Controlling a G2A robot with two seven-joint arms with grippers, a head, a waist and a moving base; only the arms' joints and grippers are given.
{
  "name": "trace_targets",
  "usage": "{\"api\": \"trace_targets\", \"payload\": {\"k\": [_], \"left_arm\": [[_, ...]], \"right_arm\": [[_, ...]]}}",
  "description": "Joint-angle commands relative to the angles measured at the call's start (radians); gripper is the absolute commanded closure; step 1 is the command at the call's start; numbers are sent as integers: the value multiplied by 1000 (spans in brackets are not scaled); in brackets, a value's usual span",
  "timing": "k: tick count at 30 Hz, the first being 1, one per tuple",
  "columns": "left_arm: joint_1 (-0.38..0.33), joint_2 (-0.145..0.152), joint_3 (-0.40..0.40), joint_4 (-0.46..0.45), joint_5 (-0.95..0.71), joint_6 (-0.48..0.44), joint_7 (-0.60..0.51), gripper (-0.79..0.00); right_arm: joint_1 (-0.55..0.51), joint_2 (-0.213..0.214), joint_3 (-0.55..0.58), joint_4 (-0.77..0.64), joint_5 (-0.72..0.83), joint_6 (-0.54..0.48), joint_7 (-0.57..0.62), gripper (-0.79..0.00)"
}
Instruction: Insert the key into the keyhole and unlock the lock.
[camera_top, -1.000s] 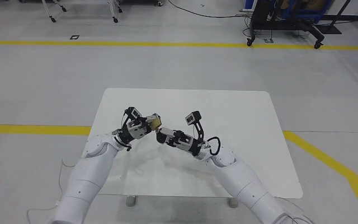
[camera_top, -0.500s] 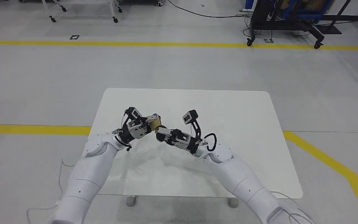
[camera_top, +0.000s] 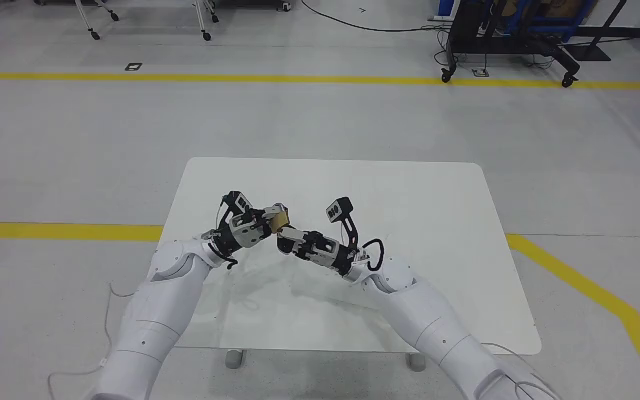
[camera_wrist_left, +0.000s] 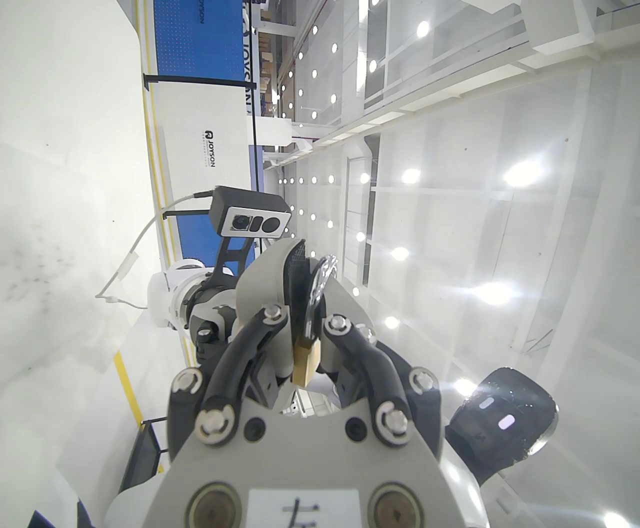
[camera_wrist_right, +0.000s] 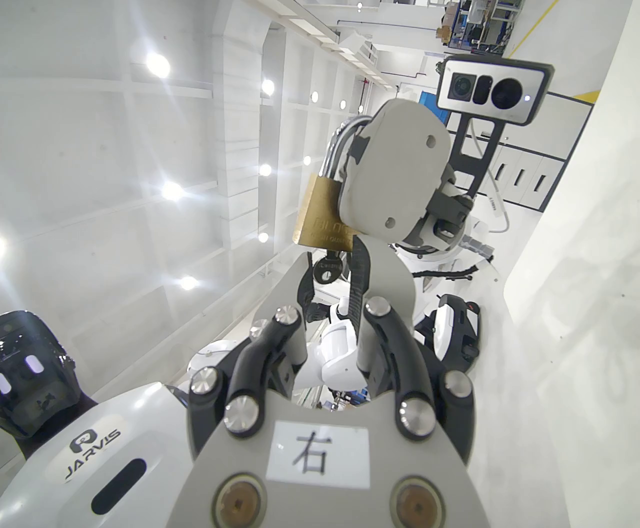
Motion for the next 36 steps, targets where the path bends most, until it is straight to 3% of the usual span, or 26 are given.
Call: {"api": "trace_targets", "payload": {"k": [1, 6, 15, 19, 28, 32, 36], "left_arm": [[2, 0, 0, -3, 4, 1, 4, 0], [4, 1, -2, -8, 9, 0, 3, 0], [6, 0, -6, -8, 5, -9, 1, 0], [8, -1, -12, -11, -11, -36, -10, 0], [26, -1, -42, -31, -36, -163, -22, 0], [38, -1, -52, -48, -40, -213, -29, 0], [46, 0, -60, -53, -26, -237, -11, 0]], "right_arm": [[-4, 0, 2, -4, -4, 5, -1, -123], [-9, -1, 9, -3, -3, 24, -5, 0], [-20, -11, 17, 7, 73, 37, 3, 0], [-23, -24, 18, 23, 217, 69, 94, 0], [24, -64, 9, 156, 519, 246, 369, 0], [49, -81, 7, 216, 577, 285, 432, 0], [68, -91, 8, 256, 564, 252, 452, 0]]}}
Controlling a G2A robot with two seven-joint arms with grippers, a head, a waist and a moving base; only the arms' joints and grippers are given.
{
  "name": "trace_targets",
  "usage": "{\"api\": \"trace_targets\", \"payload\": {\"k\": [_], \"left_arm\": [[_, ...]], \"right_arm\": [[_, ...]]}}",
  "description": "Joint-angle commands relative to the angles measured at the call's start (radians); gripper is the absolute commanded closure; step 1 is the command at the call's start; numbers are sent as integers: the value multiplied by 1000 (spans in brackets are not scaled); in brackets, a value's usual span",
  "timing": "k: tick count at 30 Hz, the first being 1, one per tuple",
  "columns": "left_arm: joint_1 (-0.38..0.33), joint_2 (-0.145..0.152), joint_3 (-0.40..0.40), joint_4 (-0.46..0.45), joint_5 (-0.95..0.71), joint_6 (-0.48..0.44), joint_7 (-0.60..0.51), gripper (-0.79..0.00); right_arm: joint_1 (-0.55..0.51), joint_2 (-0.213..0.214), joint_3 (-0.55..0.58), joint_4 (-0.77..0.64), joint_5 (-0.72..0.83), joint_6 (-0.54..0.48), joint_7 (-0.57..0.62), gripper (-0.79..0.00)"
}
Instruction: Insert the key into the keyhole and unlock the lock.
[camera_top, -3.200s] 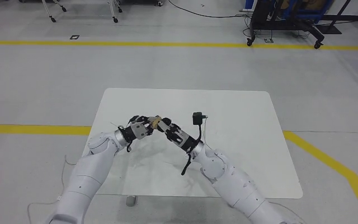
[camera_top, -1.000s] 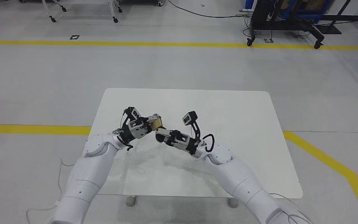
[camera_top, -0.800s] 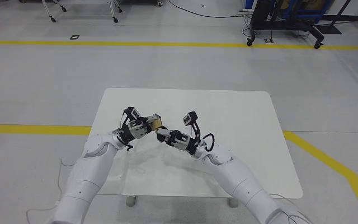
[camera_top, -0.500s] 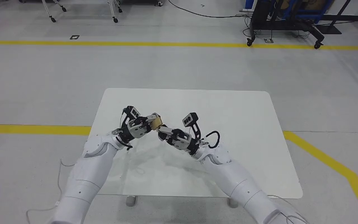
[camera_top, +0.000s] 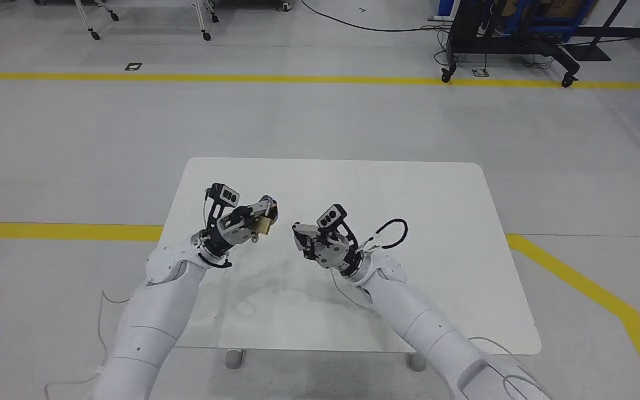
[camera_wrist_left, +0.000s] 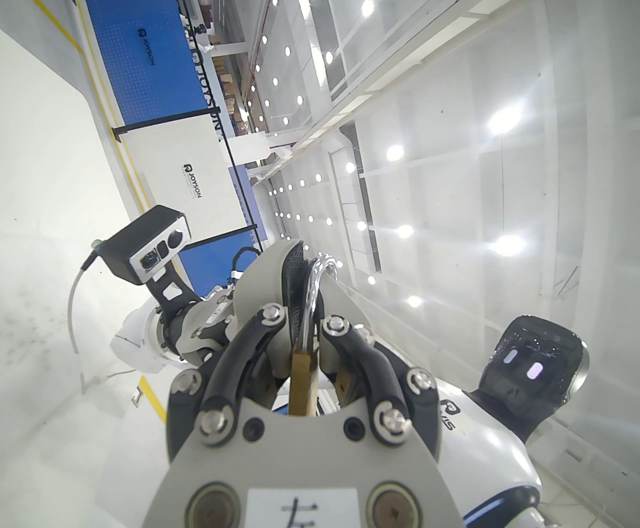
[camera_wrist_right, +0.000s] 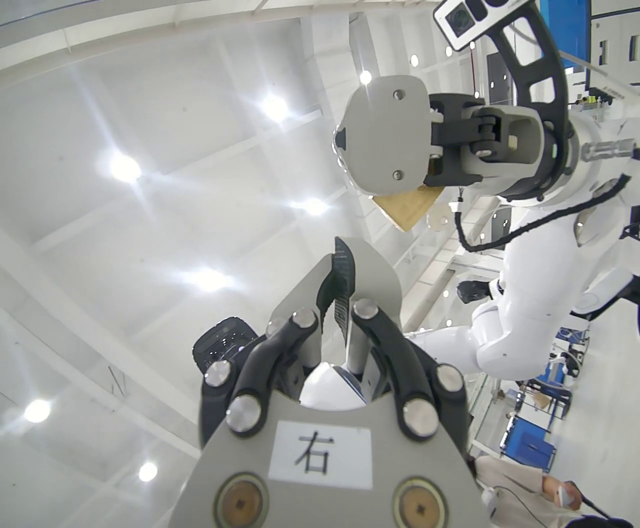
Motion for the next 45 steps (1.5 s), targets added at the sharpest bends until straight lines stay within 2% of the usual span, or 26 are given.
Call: {"api": "trace_targets", "payload": {"k": [1, 2, 3, 6, 9, 12, 13, 14, 15, 16, 18, 21, 23, 31, 33, 35, 36, 41, 43, 44, 45], "left_arm": [[3, 1, -3, -3, 19, -11, 20, 0], [5, 1, -5, -7, 33, -20, 32, 0], [7, 2, -7, -10, 54, -33, 46, 0], [17, 5, -3, -27, 159, -73, 108, 0], [30, 6, 14, -58, 280, -92, 187, 0], [45, 8, 26, -96, 453, -83, 306, 0], [54, 8, 37, -119, 506, -64, 347, 0], [64, 7, 51, -144, 546, -36, 372, 0], [71, 6, 65, -165, 589, 1, 395, 0], [74, 6, 78, -190, 646, 32, 424, 0], [84, 4, 112, -226, 723, 103, 457, 0], [76, -4, 159, -243, 758, 205, 472, 0], [56, -11, 190, -221, 782, 251, 479, 0], [-12, -29, 292, -144, 956, 308, 520, 0], [-22, -31, 311, -132, 1006, 318, 524, -68], [-26, -32, 327, -129, 1065, 323, 546, -249], [-23, -32, 332, -128, 1077, 323, 554, -305], [-16, -32, 339, -133, 1128, 309, 575, -329], [-14, -30, 331, -134, 1129, 304, 575, -366], [-13, -29, 327, -135, 1129, 301, 576, -446], [-12, -28, 321, -137, 1127, 296, 578, -597]], "right_arm": [[6, -1, 7, 15, -23, -48, -5, -18], [8, 0, 11, 20, -46, -85, -19, -139], [6, 1, 17, 16, -63, -114, -24, -200], [-9, 16, 55, -5, -130, -218, -46, -320], [-49, 43, 107, -88, -225, -287, -98, -385], [-123, 84, 191, -200, -405, -383, -198, -351], [-157, 98, 226, -246, -478, -414, -251, -382], [-198, 111, 259, -307, -543, -426, -301, -520], [-244, 123, 297, -374, -605, -433, -354, -748], [-293, 135, 338, -442, -678, -435, -414, -785], [-396, 152, 401, -593, -791, -408, -515, -785], [-396, 152, 401, -593, -791, -408, -515, -785], [-396, 152, 401, -593, -791, -408, -515, -785], [-396, 152, 401, -593, -791, -408, -515, -785], [-396, 152, 401, -593, -791, -408, -515, -785], [-396, 152, 401, -593, -791, -408, -515, -785], [-396, 152, 401, -593, -791, -408, -515, -785], [-396, 152, 401, -593, -791, -408, -515, -785], [-396, 152, 401, -593, -791, -408, -515, -785], [-396, 152, 401, -593, -791, -408, -515, -785], [-396, 152, 401, -593, -791, -408, -515, -785]]}}
